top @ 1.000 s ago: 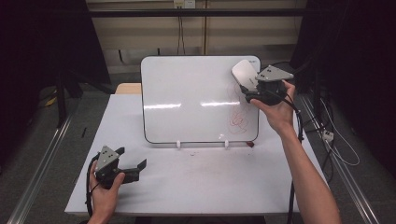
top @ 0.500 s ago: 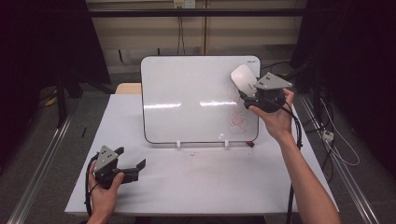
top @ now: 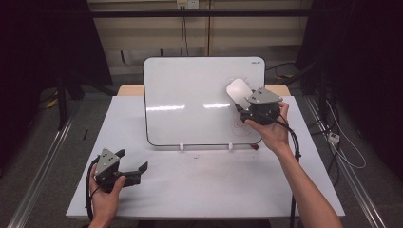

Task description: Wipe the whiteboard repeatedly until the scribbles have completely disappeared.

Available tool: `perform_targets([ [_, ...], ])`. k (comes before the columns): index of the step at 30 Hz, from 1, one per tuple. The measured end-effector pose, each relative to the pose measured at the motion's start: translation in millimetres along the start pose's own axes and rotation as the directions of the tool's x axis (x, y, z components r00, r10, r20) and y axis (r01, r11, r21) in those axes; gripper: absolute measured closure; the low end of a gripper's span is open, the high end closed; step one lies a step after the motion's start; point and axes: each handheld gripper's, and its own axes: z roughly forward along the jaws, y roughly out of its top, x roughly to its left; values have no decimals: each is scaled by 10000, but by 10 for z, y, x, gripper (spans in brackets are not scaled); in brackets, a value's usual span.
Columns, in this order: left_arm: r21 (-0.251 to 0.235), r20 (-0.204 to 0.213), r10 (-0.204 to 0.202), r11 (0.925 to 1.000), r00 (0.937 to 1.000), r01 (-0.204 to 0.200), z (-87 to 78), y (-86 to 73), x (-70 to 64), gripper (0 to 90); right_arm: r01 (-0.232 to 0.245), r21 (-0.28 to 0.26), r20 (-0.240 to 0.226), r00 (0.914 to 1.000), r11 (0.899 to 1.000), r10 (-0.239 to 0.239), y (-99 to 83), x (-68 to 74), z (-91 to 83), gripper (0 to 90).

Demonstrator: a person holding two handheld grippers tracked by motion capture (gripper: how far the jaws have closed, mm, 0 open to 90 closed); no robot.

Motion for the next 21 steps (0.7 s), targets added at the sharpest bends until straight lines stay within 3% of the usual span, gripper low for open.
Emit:
perform_targets([
  [9,11,-3,30,10000,10000,-30,2,0,-4,53,-54,264,43,10000,9996,53,-130,80,77,316],
  [21,24,27,-12,10000,10000,12,5,-4,-1,53,478,777,368,9980,9958,-508,-163,178,216,316],
])
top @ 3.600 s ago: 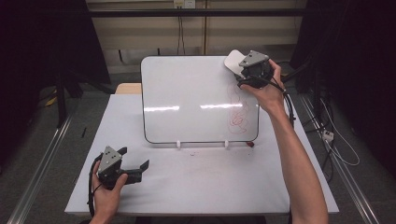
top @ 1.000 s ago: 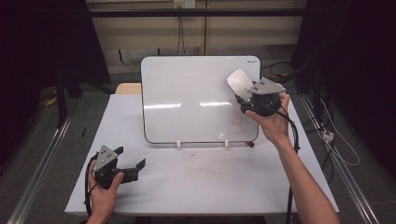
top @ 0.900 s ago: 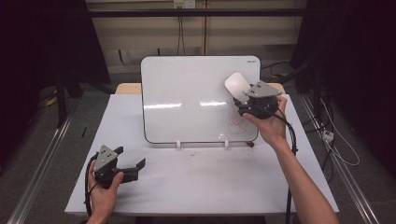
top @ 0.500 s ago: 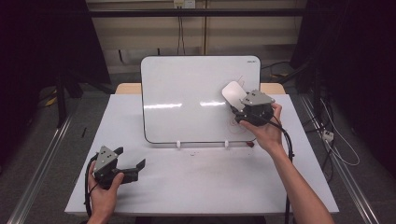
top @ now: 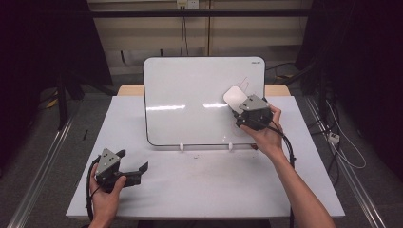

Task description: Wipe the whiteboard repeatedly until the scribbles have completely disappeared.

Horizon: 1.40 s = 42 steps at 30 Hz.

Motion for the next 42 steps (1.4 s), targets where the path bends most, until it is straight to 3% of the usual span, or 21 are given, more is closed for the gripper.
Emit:
perform_targets([
  [3,16,-4,84,10000,10000,-84,-13,5,10,53,381,161,331,9987,9991,-386,-5,53,38,316],
  [12,-5,-13,44,10000,10000,-44,-4,5,4,53,388,157,586,9975,9991,-397,7,62,54,316],
  [19,0,-12,53,10000,10000,-53,-6,5,5,53,150,135,615,9980,9998,-158,65,-58,64,316],
  [32,-13,-31,69,10000,10000,-69,-20,3,19,53,-545,98,1109,9924,9985,531,274,-431,103,315],
  [37,-3,-32,110,9999,9999,-110,-28,2,21,53,-600,-23,1246,9904,9982,598,242,-392,90,316],
  [42,-12,-30,76,10000,10000,-76,-20,5,9,53,-319,151,993,9946,9994,302,150,-269,78,316],
])
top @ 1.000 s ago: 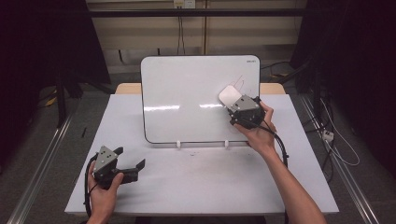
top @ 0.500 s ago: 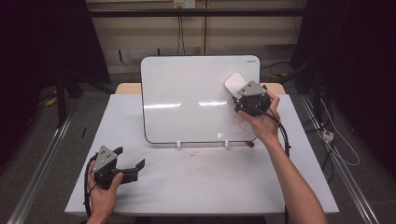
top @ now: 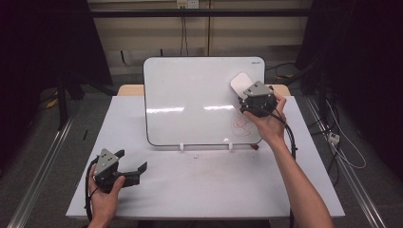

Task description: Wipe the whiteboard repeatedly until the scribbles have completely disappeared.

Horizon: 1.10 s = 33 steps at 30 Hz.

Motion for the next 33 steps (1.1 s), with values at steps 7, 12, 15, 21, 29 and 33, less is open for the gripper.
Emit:
perform_targets([
  [7,38,-37,89,10000,10000,-89,7,-1,-15,53,423,114,-355,9985,9990,-418,-162,226,-54,316],
  [12,103,-61,138,9999,9999,-138,8,-3,-8,53,855,195,-576,9948,9962,-842,-273,443,-112,316],
  [15,97,-5,124,9999,9999,-124,17,-2,-16,53,1109,174,-614,9921,9937,-1096,-305,522,-129,316],
  [21,129,-5,111,9999,9999,-111,27,-7,-14,53,793,135,-797,9938,9968,-780,-266,462,-98,316],
  [29,105,-1,69,9999,10000,-69,21,-12,-7,53,441,53,-539,9976,9990,-438,-110,319,-43,315],
  [33,129,1,114,9999,9999,-114,13,-10,-3,53,235,4,-340,9991,9997,-235,5,181,5,316],
])
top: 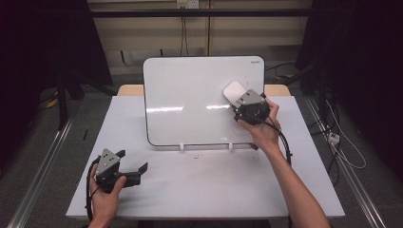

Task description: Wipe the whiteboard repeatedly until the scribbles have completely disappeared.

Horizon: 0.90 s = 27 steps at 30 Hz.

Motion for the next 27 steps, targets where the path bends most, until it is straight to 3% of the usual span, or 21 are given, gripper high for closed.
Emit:
perform_targets([
  [12,-106,-28,-90,9999,10000,90,-13,-2,12,53,-641,-88,463,9968,9979,644,266,-381,95,315],
  [15,-97,-45,-103,9999,9999,103,-10,-4,9,53,-563,-166,677,9961,9983,573,267,-345,94,315],
  [18,-74,-5,-40,10000,10000,40,-6,-1,7,53,-605,-272,590,9963,9978,620,222,-320,66,316],
  [27,-14,9,7,10000,10000,-7,9,5,-7,53,448,-160,8,9990,9989,-448,178,28,66,316],
])
